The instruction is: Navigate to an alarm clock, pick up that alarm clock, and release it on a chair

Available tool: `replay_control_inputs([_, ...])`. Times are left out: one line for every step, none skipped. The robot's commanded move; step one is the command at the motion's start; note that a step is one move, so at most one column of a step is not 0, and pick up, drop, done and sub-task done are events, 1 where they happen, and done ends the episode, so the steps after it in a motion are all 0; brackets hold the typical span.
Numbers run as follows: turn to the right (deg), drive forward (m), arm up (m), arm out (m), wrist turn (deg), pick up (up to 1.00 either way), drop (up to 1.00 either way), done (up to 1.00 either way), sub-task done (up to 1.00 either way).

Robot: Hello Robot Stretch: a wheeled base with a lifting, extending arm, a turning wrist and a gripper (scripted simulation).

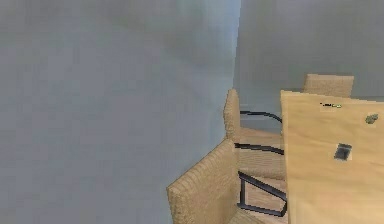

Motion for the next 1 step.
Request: replay_control_inputs([0.0,0.00,0.00,0.00,45.0,0.00,0.00,0.00,0.00])
